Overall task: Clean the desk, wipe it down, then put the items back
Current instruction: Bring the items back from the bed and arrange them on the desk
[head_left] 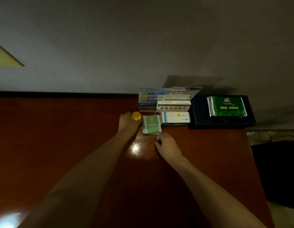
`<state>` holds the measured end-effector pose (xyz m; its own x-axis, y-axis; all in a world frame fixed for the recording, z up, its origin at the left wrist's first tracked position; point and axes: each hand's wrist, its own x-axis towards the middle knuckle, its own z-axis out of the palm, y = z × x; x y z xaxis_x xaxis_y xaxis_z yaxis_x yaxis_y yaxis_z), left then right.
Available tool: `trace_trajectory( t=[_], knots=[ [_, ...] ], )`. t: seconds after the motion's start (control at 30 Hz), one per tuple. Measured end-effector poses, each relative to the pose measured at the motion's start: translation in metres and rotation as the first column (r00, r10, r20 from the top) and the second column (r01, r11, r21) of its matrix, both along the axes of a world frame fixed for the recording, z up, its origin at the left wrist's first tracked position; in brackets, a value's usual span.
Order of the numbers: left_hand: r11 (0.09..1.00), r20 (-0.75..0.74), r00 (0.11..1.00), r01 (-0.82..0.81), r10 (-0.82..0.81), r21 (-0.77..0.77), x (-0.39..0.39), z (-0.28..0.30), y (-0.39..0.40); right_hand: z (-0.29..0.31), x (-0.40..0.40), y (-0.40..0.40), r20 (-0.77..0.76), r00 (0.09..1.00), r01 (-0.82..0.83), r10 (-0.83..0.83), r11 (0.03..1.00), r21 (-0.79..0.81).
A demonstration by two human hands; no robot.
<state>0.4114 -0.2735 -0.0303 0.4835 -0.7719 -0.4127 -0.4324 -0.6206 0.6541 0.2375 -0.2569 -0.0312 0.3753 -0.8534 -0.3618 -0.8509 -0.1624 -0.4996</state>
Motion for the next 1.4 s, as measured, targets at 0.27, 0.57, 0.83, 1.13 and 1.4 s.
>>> trace_trajectory(
  t=[0.27, 0.57, 0.83, 1.13, 1.4],
  knots=[
    [0.999, 0.050, 0.998, 0.044, -0.045, 0.012, -0.001, -0.002, -0.012, 0.000, -0.002, -0.002, -0.013, 1.000, -0.014, 0.014, 1.000, 0.009],
    [0.915, 0.137, 0.931, 0.293, -0.340, 0.275, -0.010, 0.041, 0.063, 0.034, -0.020, 0.015, -0.048, 0.997, -0.057, 0.058, 0.998, 0.012],
    [0.811, 0.257, 0.783, 0.472, -0.566, 0.347, -0.058, 0.088, 0.144, 0.076, -0.053, 0.073, -0.101, 0.981, -0.172, 0.166, 0.984, -0.051],
    [0.701, 0.411, 0.579, 0.658, -0.704, 0.274, -0.115, 0.134, 0.188, 0.127, -0.121, 0.168, -0.107, 0.991, 0.053, -0.076, 0.977, -0.205],
    [0.406, 0.409, 0.292, 0.886, -0.864, 0.225, -0.203, 0.143, 0.272, 0.148, -0.197, 0.312, -0.161, 0.928, 0.306, -0.337, 0.932, -0.193]
  ],
)
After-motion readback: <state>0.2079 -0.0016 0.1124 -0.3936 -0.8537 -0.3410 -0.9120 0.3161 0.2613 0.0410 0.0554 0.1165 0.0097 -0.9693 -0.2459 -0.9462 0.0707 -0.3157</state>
